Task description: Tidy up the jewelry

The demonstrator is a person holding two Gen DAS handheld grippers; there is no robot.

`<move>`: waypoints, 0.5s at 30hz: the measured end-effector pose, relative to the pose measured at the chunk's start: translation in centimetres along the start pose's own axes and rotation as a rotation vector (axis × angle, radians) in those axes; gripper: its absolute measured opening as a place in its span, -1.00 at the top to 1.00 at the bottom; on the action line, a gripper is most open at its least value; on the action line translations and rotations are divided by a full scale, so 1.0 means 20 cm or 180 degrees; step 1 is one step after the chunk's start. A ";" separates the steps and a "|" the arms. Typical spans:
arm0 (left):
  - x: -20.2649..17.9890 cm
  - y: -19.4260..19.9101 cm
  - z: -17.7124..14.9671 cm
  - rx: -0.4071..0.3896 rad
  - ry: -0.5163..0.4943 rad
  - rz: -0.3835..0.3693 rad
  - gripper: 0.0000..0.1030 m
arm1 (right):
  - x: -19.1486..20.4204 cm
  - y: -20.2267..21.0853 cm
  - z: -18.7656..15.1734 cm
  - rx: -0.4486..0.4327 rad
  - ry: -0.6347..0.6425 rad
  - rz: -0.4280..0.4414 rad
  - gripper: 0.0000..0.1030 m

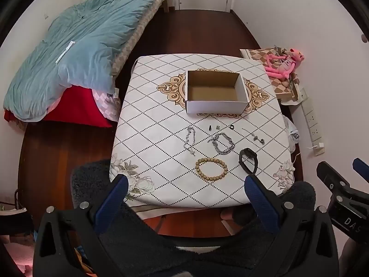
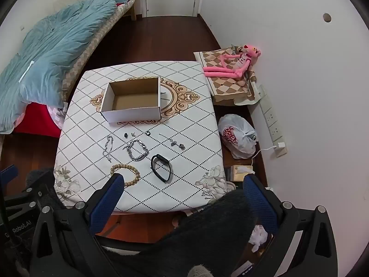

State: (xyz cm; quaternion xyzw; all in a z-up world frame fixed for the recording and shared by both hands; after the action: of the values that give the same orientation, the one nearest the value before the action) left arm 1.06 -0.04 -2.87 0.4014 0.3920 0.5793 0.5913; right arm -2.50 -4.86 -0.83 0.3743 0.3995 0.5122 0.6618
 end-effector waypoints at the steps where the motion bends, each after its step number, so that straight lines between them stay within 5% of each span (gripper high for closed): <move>1: 0.00 0.00 0.00 -0.0004 -0.0005 0.0001 -0.99 | 0.00 0.00 0.00 -0.0005 -0.0004 0.0007 -1.00; 15: -0.05 0.03 0.02 -0.0038 -0.0031 0.0002 -0.99 | -0.01 0.02 -0.01 -0.0015 -0.0003 0.0019 -1.00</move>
State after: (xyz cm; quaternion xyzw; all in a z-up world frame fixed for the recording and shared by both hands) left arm 1.10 -1.05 -2.18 0.4008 0.3856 0.5798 0.5954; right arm -2.77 -5.01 -0.57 0.3741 0.3969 0.5149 0.6613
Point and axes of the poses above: each gripper's, at about its wrist camera, not at the fingertips, and y roughly against the way its jaws point, x to its left, z to its top, the point moved 3 cm from there along -y, roughly the way its jaws point, and after that the axes turned 1 degree about -x, right-handed, at the moved point
